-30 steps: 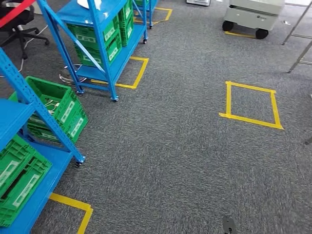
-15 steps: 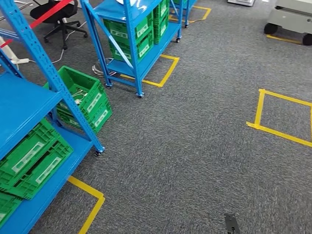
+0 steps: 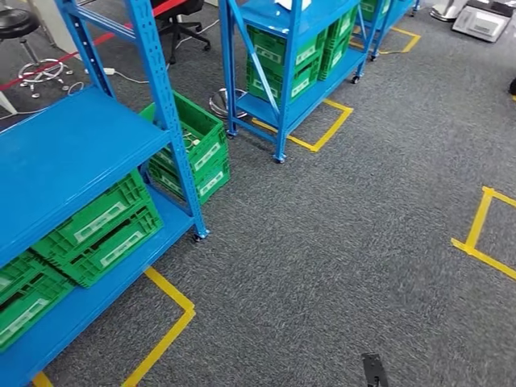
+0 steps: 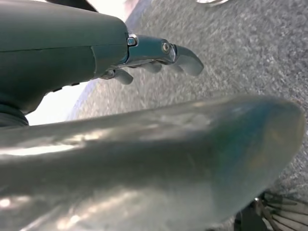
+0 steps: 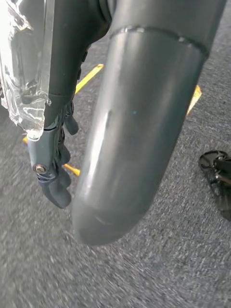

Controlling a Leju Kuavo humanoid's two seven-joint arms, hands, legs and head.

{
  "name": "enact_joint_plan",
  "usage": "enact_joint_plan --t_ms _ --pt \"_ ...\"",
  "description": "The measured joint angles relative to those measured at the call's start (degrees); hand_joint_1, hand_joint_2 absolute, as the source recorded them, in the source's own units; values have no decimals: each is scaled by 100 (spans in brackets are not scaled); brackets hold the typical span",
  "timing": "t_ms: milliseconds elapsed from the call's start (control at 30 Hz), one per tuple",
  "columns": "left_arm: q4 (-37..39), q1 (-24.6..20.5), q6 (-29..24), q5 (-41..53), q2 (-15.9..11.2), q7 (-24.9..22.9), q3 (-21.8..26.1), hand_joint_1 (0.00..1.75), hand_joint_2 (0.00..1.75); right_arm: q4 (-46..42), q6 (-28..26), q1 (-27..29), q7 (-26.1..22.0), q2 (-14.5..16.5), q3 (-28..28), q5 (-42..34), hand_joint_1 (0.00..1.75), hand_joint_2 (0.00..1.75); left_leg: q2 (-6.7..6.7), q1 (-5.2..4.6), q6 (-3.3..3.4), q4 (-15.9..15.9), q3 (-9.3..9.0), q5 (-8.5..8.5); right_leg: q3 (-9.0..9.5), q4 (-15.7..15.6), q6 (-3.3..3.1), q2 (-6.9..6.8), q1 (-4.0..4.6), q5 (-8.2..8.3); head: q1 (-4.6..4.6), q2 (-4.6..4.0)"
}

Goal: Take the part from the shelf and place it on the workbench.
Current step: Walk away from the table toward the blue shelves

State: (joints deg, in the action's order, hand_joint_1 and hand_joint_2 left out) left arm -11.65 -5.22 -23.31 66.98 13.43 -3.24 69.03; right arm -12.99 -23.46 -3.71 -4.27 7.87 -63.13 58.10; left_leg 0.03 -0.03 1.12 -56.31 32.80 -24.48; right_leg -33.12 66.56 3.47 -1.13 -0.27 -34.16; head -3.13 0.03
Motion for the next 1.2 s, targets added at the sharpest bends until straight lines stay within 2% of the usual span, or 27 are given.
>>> enact_joint_plan --t_ms 33,67,100,133,167,233,300,367,400,433,500,533,567,600,633,667,733,800,867,900,967,1000,1033,1067,1100,1133,1200 --pt "0 -5 1 -1 1 1 1 0 0 1 1 15 1 2 1 -1 0 0 -84 0 11 -1 3 4 -211 412 7 68 -2 -154 -1 0" --pt "0 -5 2 -1 2 1 3 0 0 1 1 28 2 2 1 -1 0 0 -175 -1 14 -2 4 6 -381 704 9 94 -2 -220 -1 0" --pt "0 0 3 -2 -1 1 5 0 0 1 1 36 3 2 1 -1 0 0 -266 0 13 -3 0 7 -458 783 5 104 -4 -168 -1 -1" --pt "0 4 4 -3 -3 1 7 0 0 1 1 38 3 2 1 -1 0 0 -356 2 10 -5 -7 9 -422 622 1 121 -11 -5 1 -1" --pt "0 5 5 -4 -4 1 9 0 0 1 1 38 3 2 1 -1 0 0 -443 7 3 -8 -15 10 -280 257 -4 174 -24 233 1 -1" --pt "0 -2 10 -5 -5 2 10 0 0 2 2 31 -1 3 1 -4 0 0 -604 7 -41 -23 -11 14 57 -529 -18 446 -67 567 3 0" --pt "0 -4 13 -10 -8 8 11 0 0 5 7 17 -9 5 1 -16 0 0 -729 10 -114 -20 24 36 212 -855 -62 601 -78 631 9 0" --pt "0 17 13 -20 -12 13 14 0 0 7 16 2 -14 13 1 -27 0 0 -828 32 -191 5 63 74 232 -874 -141 481 -64 662 11 -1" --pt "0 28 13 -22 -12 14 16 0 0 7 21 -2 -15 17 1 -32 0 0 -770 30 -223 -29 91 48 237 -890 -183 415 -63 683 15 -1" --pt "0 30 13 -24 -12 13 17 0 0 7 26 -2 -16 22 1 -34 0 0 -638 23 -249 -161 163 -48 238 -910 -223 336 -66 702 28 -1" --pt "0 15 14 -19 -9 12 17 0 0 7 31 15 -17 24 0 -38 0 0 -269 4 -285 -775 454 -422 233 -932 -276 167 -54 715 55 -1" --pt "0 7 14 -14 -9 12 17 0 0 7 33 28 -17 24 -1 -39 0 0 -158 6 -298 -1184 648 -620 226 -932 -291 73 -43 713 65 -1" --pt "0 5 14 -9 -9 9 17 0 0 7 36 37 -17 24 -1 -39 0 0 -107 8 -307 -1509 796 -741 222 -932 -298 -22 -35 710 64 -1" --pt "0 10 14 -4 -10 4 17 0 0 7 39 41 -17 25 -1 -39 0 0 -82 8 -311 -1667 857 -760 221 -932 -301 -113 -30 706 66 -1" --pt "0 17 14 -1 -11 -2 17 0 0 7 42 39 -17 26 -2 -39 0 0 -62 8 -309 -1596 803 -667 224 -931 -299 -197 -29 702 65 -1" --pt "0 23 14 2 -13 -8 18 0 0 7 43 33 -17 27 -2 -38 0 0 -16 6 -301 -1308 635 -494 233 -931 -292 -273 -29 696 66 -1" --pt "0 15 14 9 -15 -13 19 0 0 7 45 22 -19 28 -1 -36 0 0 260 -12 -271 -487 172 -171 258 -917 -252 -404 -6 667 72 -1" --pt "0 -4 15 13 -14 -13 19 0 0 7 48 16 -26 27 -1 -33 0 0 433 -32 -216 -39 -64 -73 281 -907 -194 -530 33 633 57 0" --pt "0 4 16 13 -14 -13 19 0 0 7 51 0 -35 27 -2 -28 0 0 314 -37 -149 3 -62 -75 318 -923 -136 -651 41 613 37 1" --pt "0 14 16 13 -16 -13 19 0 0 7 51 -11 -39 27 -1 -26 0 0 246 -27 -117 11 -63 -67 327 -902 -99 -601 31 581 31 0" --pt "0 15 17 13 -18 -13 20 0 0 8 55 -17 -48 32 0 -20 0 0 108 4 -50 29 -69 -39 184 -557 -38 -282 2 354 17 1" --pt "0 9 19 13 -16 -13 21 0 0 9 56 -9 -50 33 1 -19 0 0 36 12 -27 28 -63 -32 17 -196 -19 -81 -9 169 7 1" --pt "0 3 21 13 -14 -13 21 0 0 9 57 4 -50 35 1 -18 0 0 -42 13 -10 27 -57 -27 -183 224 -13 34 -15 -17 4 1" --pt "0 0 24 13 -12 -13 21 0 0 9 57 19 -50 35 1 -18 0 0 -127 12 -2 26 -53 -25 -369 587 -11 83 -16 -141 4 0" --pt "0 5 26 13 -12 -13 21 0 0 9 57 29 -50 35 0 -18 0 0 -214 11 -1 24 -53 -24 -480 765 -13 99 -16 -151 2 -1" --pt "0 12 27 13 -14 -13 21 0 0 9 57 34 -50 35 0 -18 0 0 -303 12 -3 22 -58 -23 -485 714 -18 107 -19 -43 3 -1" --pt "0 19 27 13 -15 -13 21 0 0 9 56 31 -50 35 0 -17 0 0 -482 21 -27 15 -70 -21 -193 -3 -25 234 -49 399 2 -1"
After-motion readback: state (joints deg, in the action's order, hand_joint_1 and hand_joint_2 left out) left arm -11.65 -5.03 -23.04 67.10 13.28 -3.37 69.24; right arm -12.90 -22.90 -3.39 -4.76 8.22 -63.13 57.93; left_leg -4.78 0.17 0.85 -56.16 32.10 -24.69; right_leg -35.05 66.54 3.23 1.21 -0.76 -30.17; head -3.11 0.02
